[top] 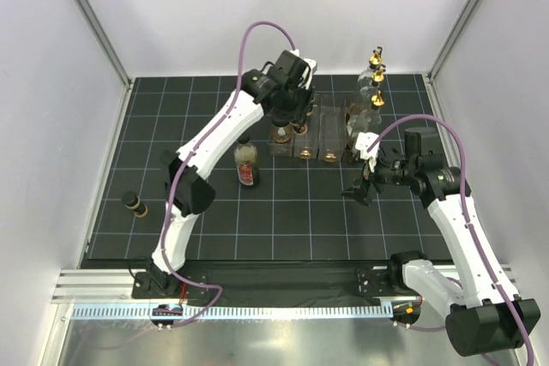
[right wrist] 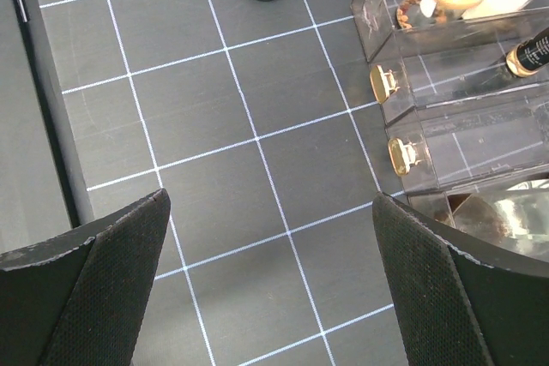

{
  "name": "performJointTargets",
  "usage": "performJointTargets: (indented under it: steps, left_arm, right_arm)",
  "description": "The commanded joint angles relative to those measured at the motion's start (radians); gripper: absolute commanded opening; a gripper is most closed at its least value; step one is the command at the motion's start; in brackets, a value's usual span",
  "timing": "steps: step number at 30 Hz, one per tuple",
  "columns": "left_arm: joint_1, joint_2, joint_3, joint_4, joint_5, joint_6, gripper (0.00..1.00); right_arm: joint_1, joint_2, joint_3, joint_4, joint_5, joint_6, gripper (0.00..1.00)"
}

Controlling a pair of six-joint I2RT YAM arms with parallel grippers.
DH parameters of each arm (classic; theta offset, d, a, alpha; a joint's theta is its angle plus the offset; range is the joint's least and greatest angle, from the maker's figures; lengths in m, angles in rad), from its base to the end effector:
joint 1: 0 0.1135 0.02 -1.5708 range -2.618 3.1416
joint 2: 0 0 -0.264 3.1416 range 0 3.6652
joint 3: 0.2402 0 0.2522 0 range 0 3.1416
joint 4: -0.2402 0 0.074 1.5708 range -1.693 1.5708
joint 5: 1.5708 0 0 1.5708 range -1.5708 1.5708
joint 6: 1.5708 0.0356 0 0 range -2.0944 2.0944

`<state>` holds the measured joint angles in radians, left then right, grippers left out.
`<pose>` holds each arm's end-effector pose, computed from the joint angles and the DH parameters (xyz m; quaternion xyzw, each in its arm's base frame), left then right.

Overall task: Organize the condiment bottles
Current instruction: Place the bottle in the storage box.

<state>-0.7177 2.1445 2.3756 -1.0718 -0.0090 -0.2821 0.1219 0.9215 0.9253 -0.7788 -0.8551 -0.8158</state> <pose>0.3476 -0.3030 0.3681 0.2003 0.9124 -0.1674 0.3153 0.1701 0.0479 0.3166 -0.5224 0.6758 0.2396 0.4616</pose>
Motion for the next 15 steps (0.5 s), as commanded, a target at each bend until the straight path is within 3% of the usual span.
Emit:
performJointTargets:
  steps: [1,15]
  left_arm:
    - [-0.003,0.026,0.062,0.058,-0.062,0.031,0.0]
    - [-0.011,0.153,0.085,0.167,-0.085,0.072,0.01]
  right_arm:
    - [-0.005,-0.006,0.01,0.021,-0.01,-0.019,1.0]
    - [-0.004,0.0,0.009,0.012,-0.022,-0.026,1.0]
